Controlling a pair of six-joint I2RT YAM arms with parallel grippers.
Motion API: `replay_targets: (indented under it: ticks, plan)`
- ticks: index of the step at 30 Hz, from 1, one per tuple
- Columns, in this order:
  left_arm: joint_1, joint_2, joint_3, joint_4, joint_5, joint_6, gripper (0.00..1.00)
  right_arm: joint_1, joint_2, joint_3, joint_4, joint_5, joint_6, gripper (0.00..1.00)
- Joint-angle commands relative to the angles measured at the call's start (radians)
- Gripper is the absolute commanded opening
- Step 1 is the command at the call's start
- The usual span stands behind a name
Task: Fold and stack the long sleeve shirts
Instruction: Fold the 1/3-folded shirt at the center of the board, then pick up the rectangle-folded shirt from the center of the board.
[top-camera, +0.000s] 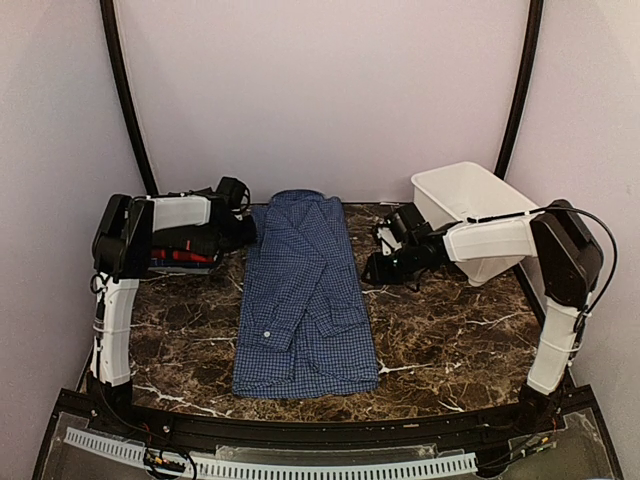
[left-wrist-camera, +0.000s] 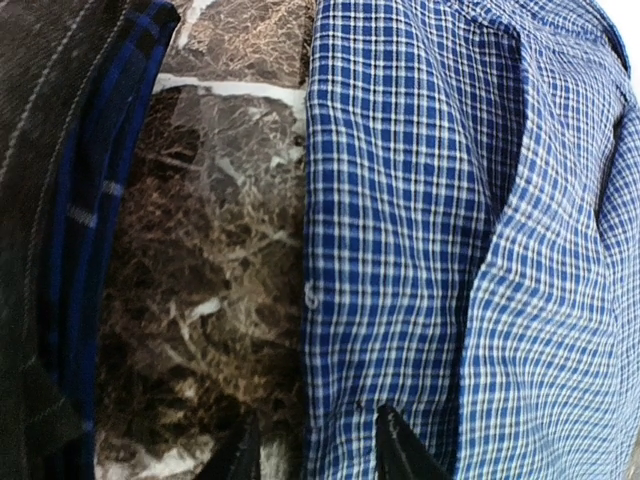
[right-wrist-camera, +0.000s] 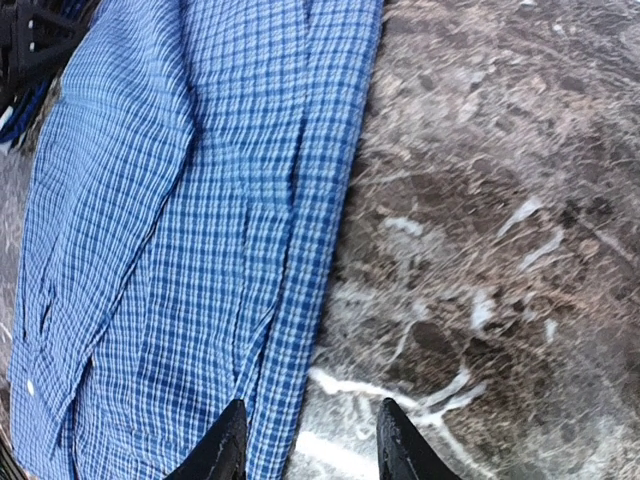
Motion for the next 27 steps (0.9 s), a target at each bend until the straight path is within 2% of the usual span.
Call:
replay_targets:
  ticks: [1, 6, 11, 18, 24, 27]
  plan:
    - [-0.012, -0.143, -0.018, -0.083, -0.021, 0.031, 0.41, 0.049, -0.054, -0.03, -0.018, -0.01, -0.022, 0.41]
    - [-0.051, -0.317, -0.196, -0.073, -0.019, 0.033, 0.44, 0.099, -0.095, -0.083, -0.033, -0.021, -0.015, 0.41]
    - [-0.093, -0.493, -0.513, 0.011, 0.052, -0.026, 0.44, 0.134, -0.155, -0.167, -0.019, -0.047, 0.019, 0.41]
    - [-0.189, -0.702, -0.824, 0.058, 0.077, -0.136, 0.42, 0.181, -0.241, -0.283, 0.019, -0.062, 0.074, 0.41]
    - [-0.261, -0.866, -1.025, 0.103, 0.109, -0.226, 0.41, 0.233, -0.311, -0.371, 0.049, -0.061, 0.116, 0.41]
    - [-0.293, -0.916, -1.078, 0.103, 0.107, -0.259, 0.41, 0.243, -0.33, -0.411, 0.075, -0.068, 0.137, 0.41]
